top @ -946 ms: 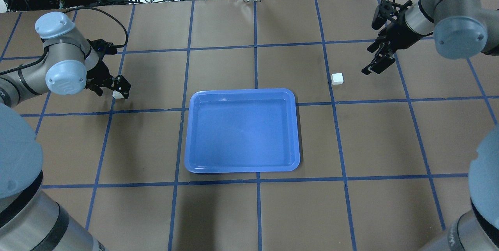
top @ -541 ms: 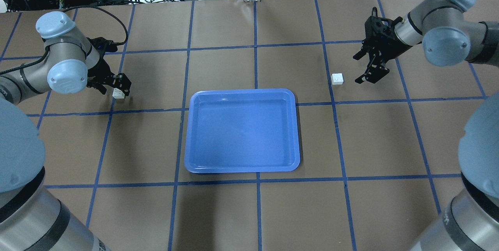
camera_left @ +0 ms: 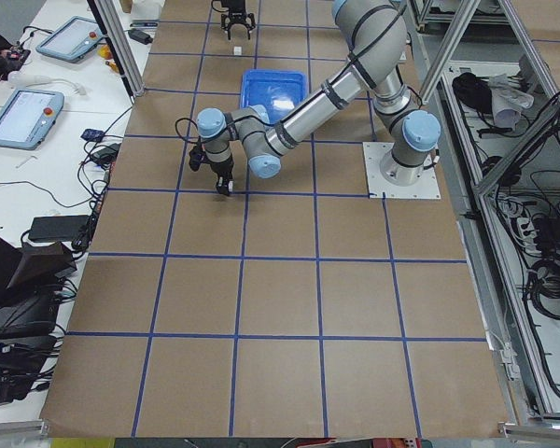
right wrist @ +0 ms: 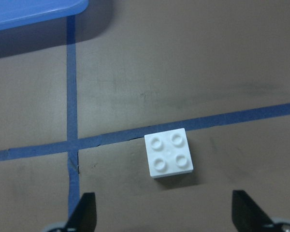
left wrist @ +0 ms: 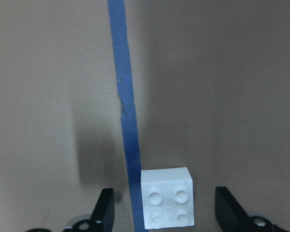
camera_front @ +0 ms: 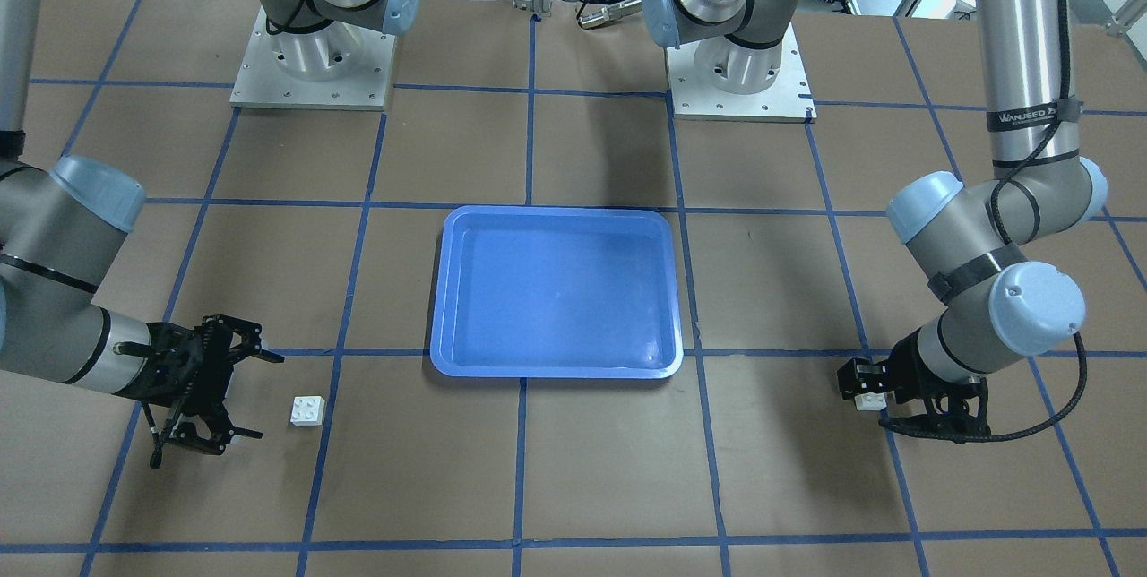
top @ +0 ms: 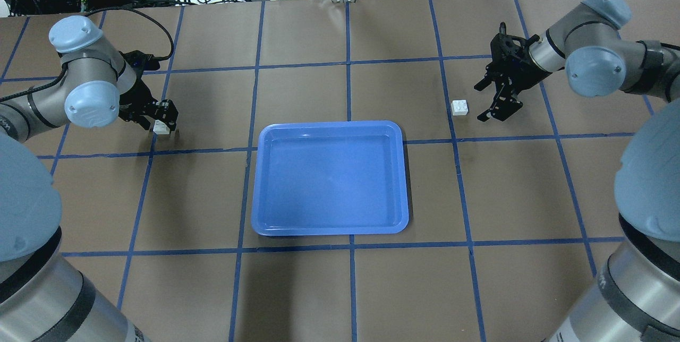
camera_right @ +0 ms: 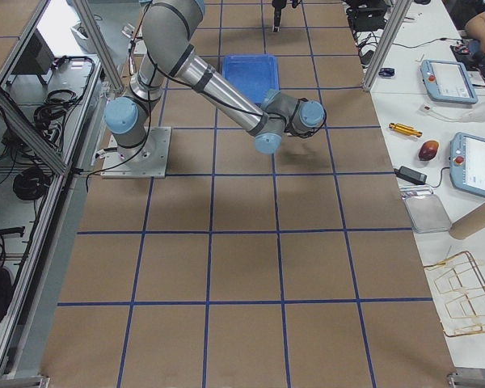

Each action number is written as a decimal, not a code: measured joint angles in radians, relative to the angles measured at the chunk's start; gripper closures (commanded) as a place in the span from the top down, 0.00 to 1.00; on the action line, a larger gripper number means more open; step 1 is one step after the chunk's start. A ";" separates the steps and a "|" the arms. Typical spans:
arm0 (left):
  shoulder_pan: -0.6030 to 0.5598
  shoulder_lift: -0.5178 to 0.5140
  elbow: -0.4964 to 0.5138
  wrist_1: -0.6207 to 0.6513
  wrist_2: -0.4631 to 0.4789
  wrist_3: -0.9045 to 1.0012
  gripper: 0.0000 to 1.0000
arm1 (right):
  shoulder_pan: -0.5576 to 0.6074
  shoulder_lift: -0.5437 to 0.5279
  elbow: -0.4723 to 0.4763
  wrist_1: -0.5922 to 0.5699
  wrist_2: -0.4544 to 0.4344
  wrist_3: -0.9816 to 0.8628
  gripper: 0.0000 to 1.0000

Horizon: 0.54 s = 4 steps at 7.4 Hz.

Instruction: Assemble white blocks and place on blue tray

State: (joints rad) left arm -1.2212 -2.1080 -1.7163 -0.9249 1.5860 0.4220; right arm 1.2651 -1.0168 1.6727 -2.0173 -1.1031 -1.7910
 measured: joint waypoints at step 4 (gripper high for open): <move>0.000 0.009 0.001 0.001 -0.001 -0.021 0.07 | 0.008 0.026 0.001 -0.026 0.001 -0.091 0.99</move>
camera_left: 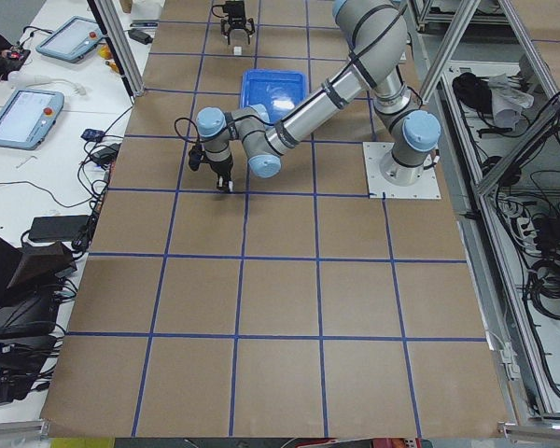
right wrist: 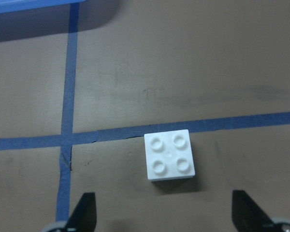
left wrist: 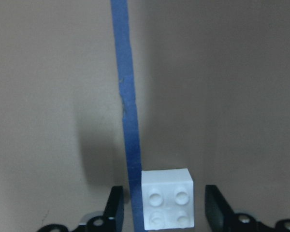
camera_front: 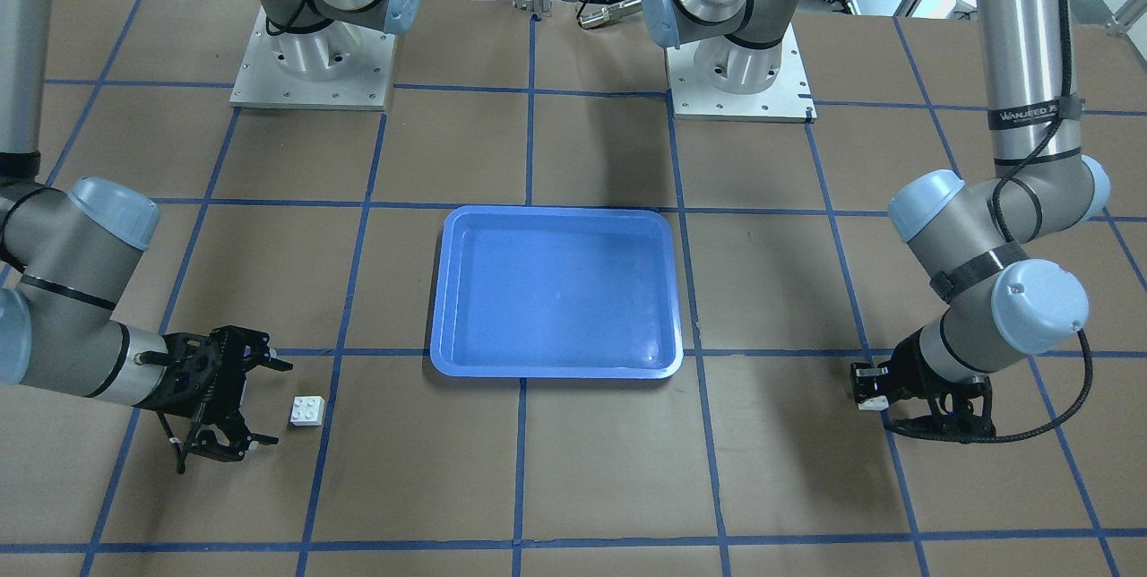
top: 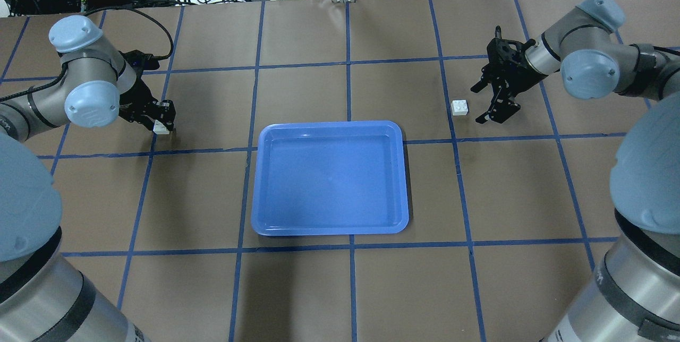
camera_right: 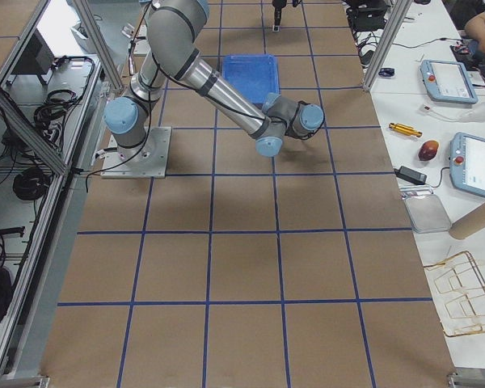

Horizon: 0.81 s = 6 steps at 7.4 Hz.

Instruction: Assemble white blocks and place on blue tray

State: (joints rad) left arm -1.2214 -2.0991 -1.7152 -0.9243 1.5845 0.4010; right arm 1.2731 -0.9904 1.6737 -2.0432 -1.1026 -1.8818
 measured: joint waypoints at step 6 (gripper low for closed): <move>-0.256 0.183 -0.015 -0.109 -0.002 -0.234 0.07 | 0.020 0.019 0.003 -0.001 0.027 -0.013 0.81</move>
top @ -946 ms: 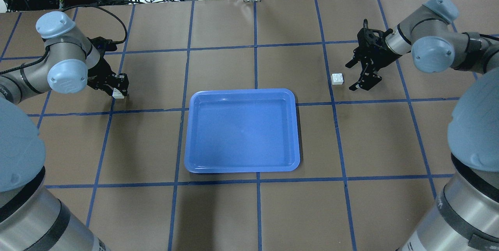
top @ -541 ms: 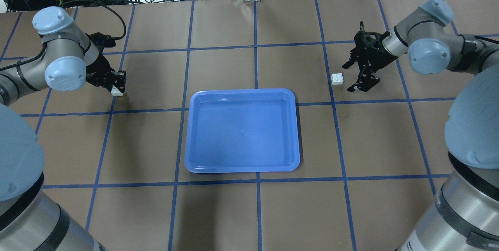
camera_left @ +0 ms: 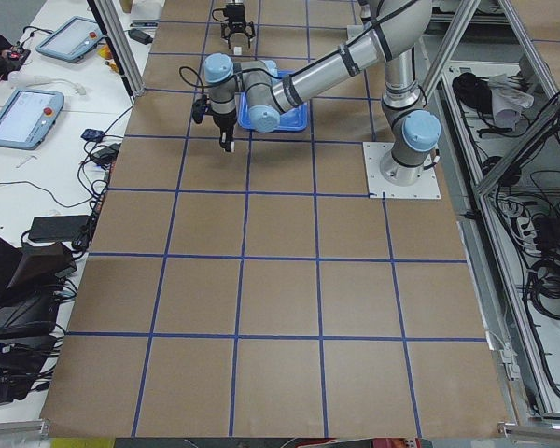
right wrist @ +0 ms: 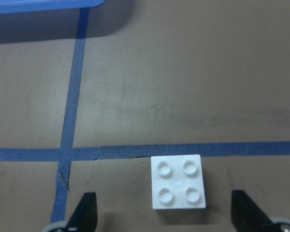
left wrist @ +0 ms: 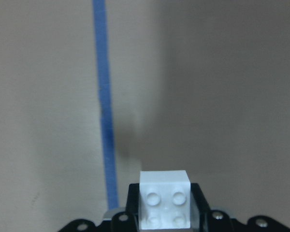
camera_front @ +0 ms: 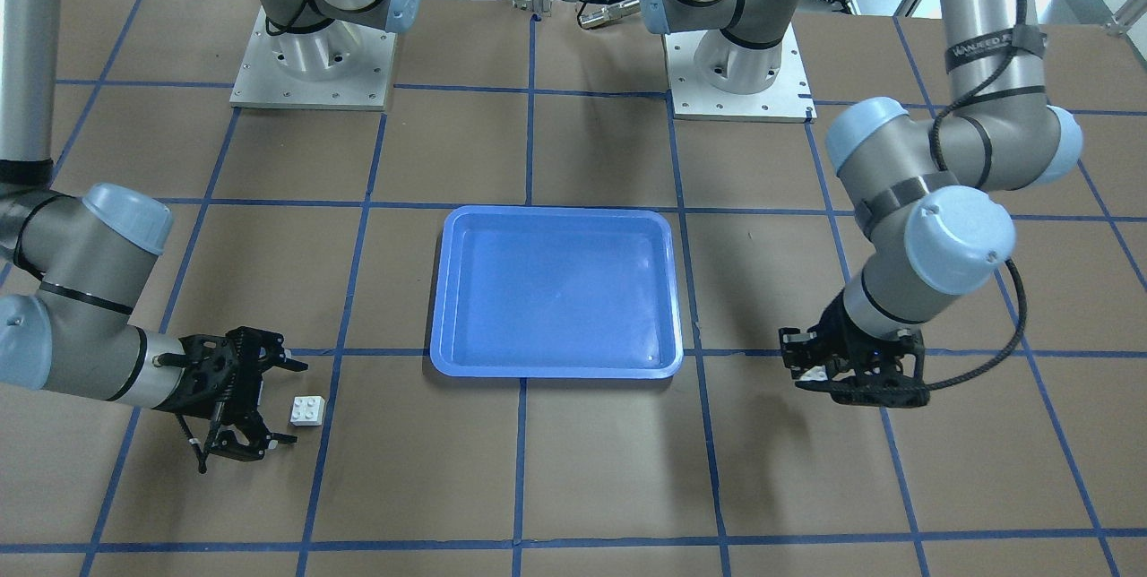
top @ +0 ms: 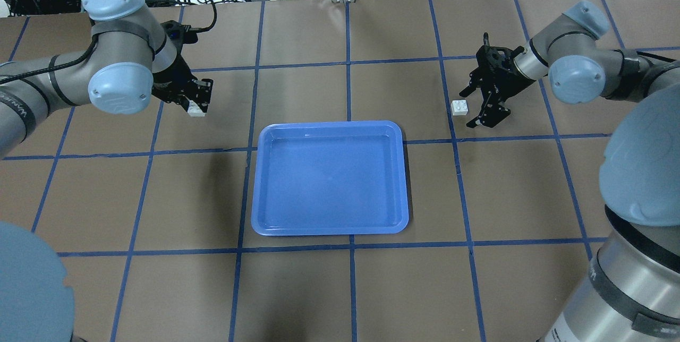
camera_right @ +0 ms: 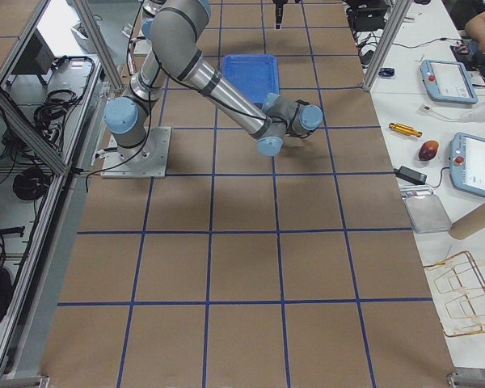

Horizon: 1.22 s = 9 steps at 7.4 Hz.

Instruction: Assemble white blocks and place on blue tray

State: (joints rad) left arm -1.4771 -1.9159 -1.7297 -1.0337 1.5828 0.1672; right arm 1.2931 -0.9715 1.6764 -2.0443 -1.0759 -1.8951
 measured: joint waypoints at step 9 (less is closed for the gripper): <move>-0.384 0.052 -0.302 0.323 -0.001 -0.321 0.07 | 0.004 -0.008 -0.008 -0.004 0.001 0.001 0.00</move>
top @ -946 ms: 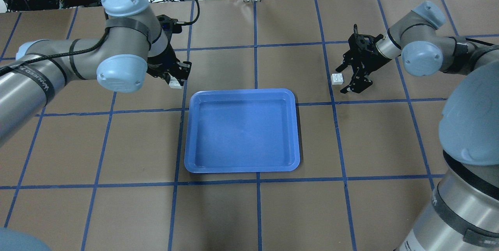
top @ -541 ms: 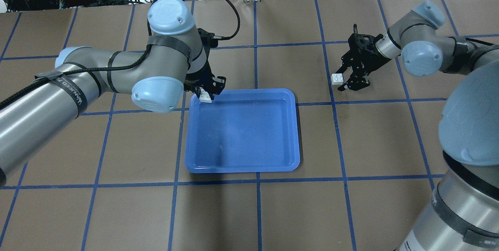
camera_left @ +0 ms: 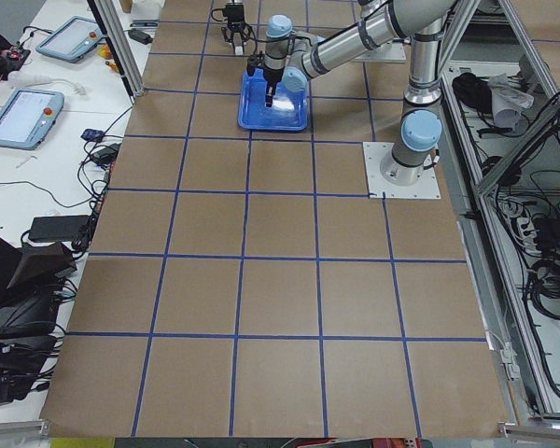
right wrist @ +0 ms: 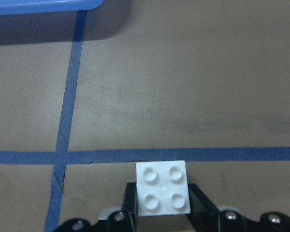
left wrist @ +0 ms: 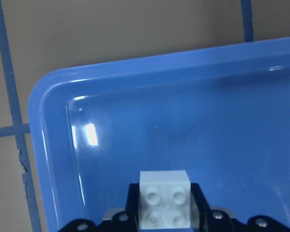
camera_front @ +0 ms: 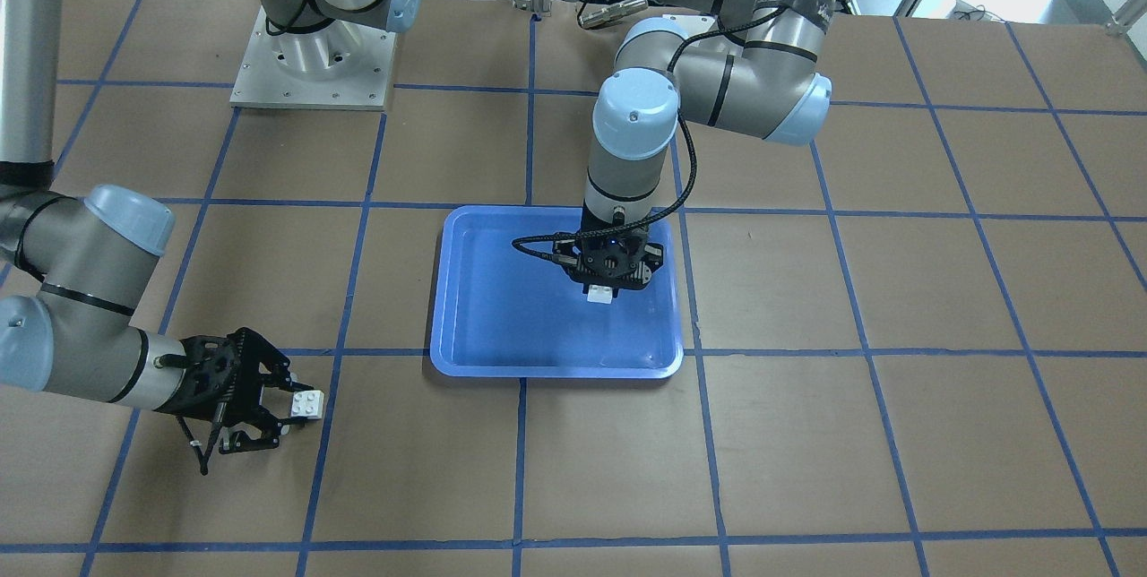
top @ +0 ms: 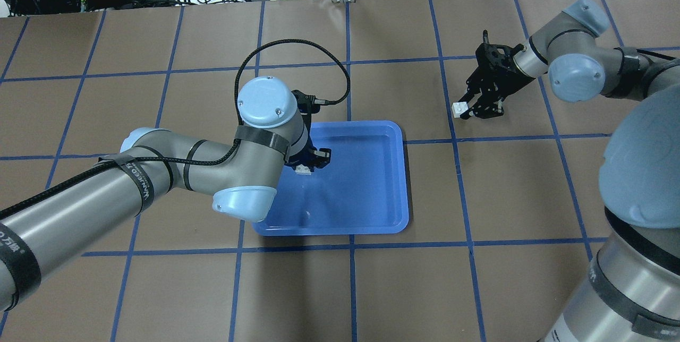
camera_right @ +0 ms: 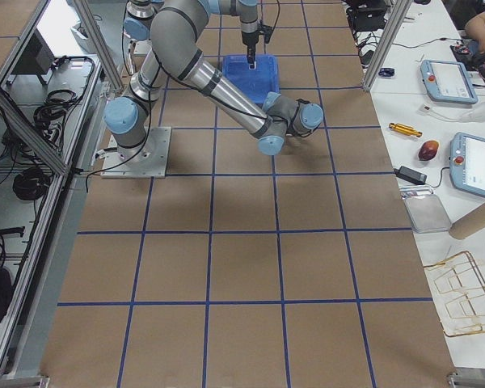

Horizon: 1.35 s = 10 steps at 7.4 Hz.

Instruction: Assemble white blocks and place on blue tray

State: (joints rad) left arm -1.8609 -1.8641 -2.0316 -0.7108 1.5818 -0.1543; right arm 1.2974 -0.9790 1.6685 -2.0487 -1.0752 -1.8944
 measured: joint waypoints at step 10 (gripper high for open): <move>-0.040 -0.052 -0.004 0.007 -0.057 -0.125 0.27 | 0.173 -0.184 0.108 -0.061 0.146 0.146 0.00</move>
State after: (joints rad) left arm -1.9013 -1.9163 -2.0359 -0.7038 1.5245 -0.2793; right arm 1.4706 -1.1629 1.7763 -2.1096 -0.9291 -1.7482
